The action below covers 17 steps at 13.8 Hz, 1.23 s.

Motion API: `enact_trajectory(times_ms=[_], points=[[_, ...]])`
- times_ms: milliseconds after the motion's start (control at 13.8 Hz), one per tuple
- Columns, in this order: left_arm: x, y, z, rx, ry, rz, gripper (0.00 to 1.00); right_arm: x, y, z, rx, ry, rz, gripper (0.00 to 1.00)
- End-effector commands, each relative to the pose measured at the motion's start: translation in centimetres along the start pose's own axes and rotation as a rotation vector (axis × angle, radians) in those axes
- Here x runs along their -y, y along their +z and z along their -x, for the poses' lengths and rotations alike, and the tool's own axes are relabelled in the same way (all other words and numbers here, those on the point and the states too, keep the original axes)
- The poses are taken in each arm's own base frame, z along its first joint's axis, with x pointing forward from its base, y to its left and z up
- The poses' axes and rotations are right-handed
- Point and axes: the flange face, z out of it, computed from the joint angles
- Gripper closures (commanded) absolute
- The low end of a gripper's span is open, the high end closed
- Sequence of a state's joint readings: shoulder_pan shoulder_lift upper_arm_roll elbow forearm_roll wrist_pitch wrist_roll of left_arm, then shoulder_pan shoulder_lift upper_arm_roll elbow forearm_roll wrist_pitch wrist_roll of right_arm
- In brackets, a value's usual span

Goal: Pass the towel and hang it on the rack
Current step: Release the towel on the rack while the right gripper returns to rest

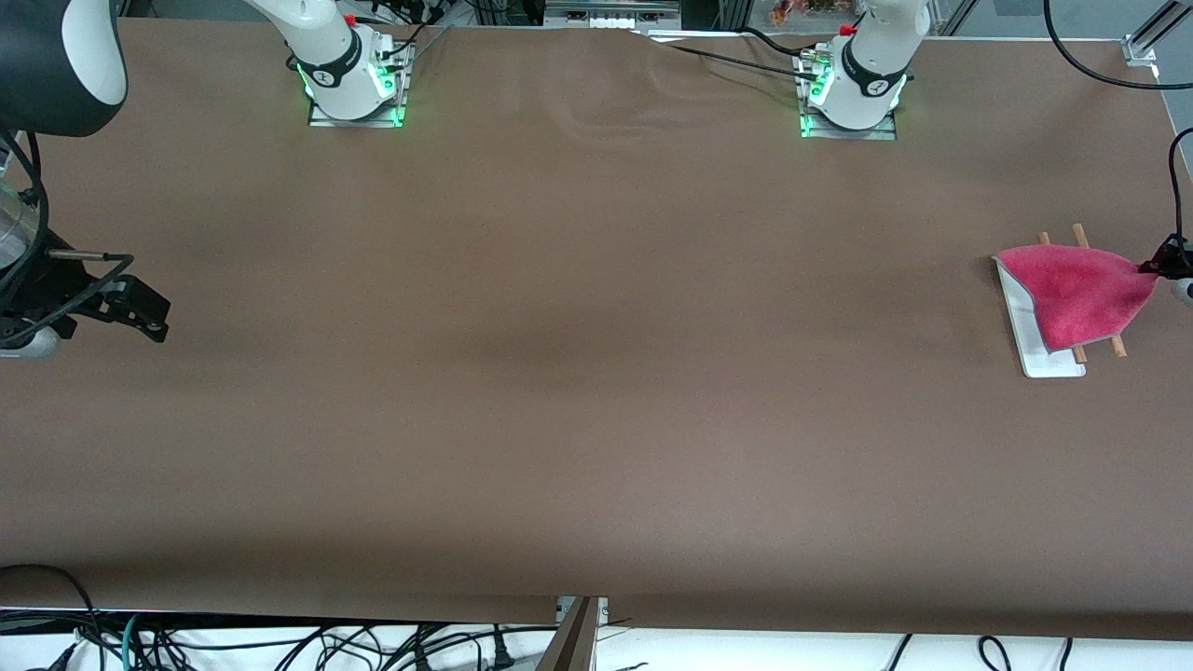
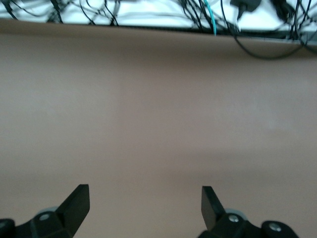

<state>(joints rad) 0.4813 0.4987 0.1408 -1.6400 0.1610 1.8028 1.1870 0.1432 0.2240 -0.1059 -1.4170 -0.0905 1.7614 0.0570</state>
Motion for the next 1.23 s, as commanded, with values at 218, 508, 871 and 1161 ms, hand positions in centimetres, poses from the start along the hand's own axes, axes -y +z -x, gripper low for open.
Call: enact_trajectory(times_ms=[218, 508, 871, 1161], points=[[1.9, 1.6, 0.2, 0.004, -0.014, -0.028, 0.96, -0.2, 1.7, 3.5, 0.058, -0.014, -0.027, 0.00], [1.9, 1.2, 0.2, -0.029, -0.027, -0.020, 0.00, -1.0, 0.4, 3.7, 0.031, 0.003, -0.034, 0.00], [-0.7, -6.6, -1.2, -0.062, -0.044, -0.040, 0.00, -2.2, -1.4, 5.1, 0.051, 0.023, -0.046, 0.00], [-6.8, -14.7, -5.5, -0.093, -0.134, 0.047, 0.00, -1.0, -2.4, 6.2, 0.086, -0.009, -0.047, 0.00]])
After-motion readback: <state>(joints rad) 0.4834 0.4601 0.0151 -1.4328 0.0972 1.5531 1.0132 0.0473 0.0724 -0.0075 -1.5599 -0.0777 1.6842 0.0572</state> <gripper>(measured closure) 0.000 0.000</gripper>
